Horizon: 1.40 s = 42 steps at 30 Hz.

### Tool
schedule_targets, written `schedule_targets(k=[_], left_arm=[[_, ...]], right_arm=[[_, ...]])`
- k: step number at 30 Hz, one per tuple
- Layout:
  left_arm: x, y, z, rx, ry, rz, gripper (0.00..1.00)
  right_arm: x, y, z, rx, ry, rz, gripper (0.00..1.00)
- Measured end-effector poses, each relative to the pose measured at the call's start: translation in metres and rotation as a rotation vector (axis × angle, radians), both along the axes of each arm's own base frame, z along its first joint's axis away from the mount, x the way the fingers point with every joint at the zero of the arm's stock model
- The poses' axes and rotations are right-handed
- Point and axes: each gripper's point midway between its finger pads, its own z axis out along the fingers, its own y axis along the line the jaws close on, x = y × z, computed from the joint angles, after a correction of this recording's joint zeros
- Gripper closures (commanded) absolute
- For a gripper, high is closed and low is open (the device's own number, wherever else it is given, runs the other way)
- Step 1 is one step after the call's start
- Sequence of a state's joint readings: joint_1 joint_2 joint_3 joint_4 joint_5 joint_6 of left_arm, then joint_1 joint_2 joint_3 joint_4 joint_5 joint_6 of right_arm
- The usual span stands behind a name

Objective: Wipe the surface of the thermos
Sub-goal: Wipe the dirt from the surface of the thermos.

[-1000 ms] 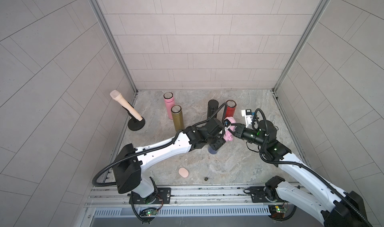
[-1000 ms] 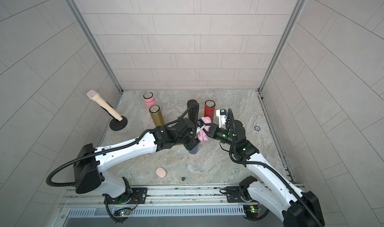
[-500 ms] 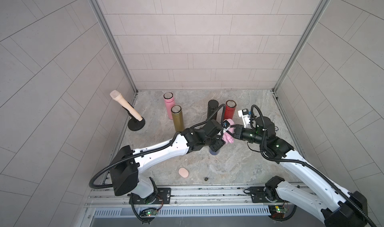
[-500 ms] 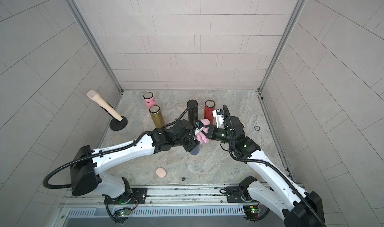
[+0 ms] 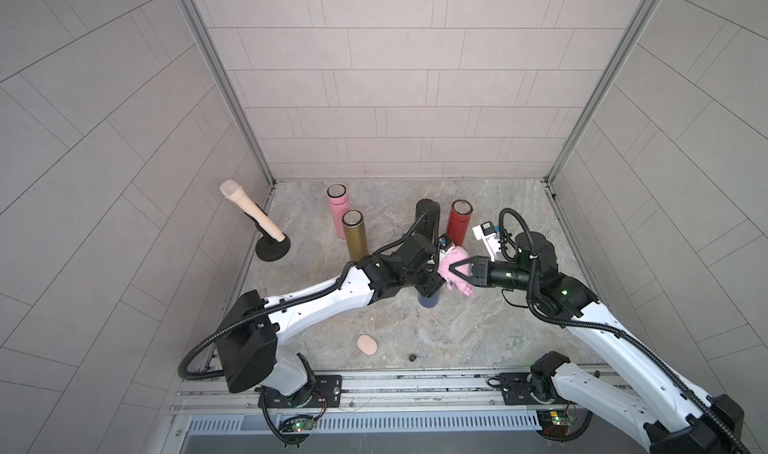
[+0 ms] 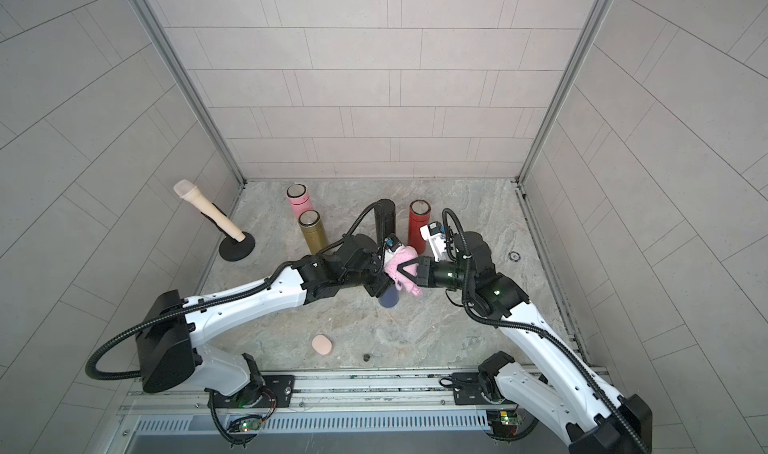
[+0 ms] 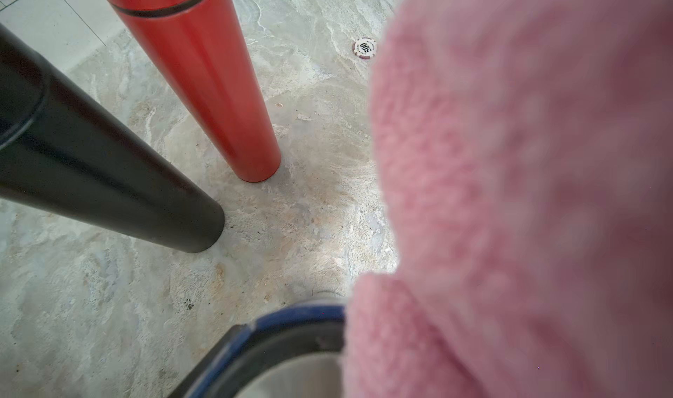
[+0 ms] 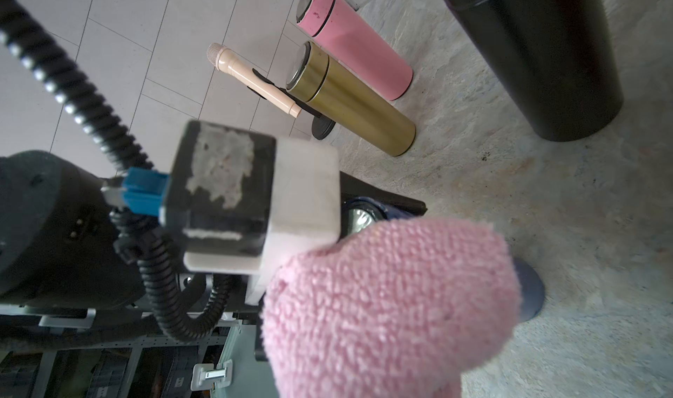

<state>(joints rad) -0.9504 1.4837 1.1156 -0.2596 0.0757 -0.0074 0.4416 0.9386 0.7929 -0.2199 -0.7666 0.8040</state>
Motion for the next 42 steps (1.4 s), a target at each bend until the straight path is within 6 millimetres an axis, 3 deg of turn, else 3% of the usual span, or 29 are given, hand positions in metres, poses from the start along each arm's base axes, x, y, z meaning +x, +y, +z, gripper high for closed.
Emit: schedule_targets(k=[9, 18, 25, 30, 36, 42], left_arm=[[0.012, 0.004, 0.000, -0.007, 0.009, 0.040, 0.29], [0.006, -0.007, 0.006, -0.015, -0.036, -0.011, 0.08], [0.013, -0.014, 0.017, -0.064, -0.083, -0.004, 0.08], [0.016, -0.011, 0.008, -0.060, -0.093, 0.013, 0.11], [0.018, -0.009, 0.006, -0.063, -0.099, 0.031, 0.11], [0.021, -0.010, 0.007, -0.088, -0.103, 0.046, 0.20]], right_arm=[[0.031, -0.001, -0.004, -0.099, -0.022, -0.067, 1.00], [0.051, -0.029, -0.013, -0.236, -0.070, -0.226, 1.00], [0.050, -0.025, 0.000, -0.206, -0.094, -0.197, 1.00], [0.049, -0.009, 0.009, -0.148, -0.085, -0.122, 1.00], [0.050, -0.002, 0.007, -0.106, -0.049, -0.083, 1.00], [0.055, 0.008, -0.003, -0.099, -0.003, -0.035, 1.00]])
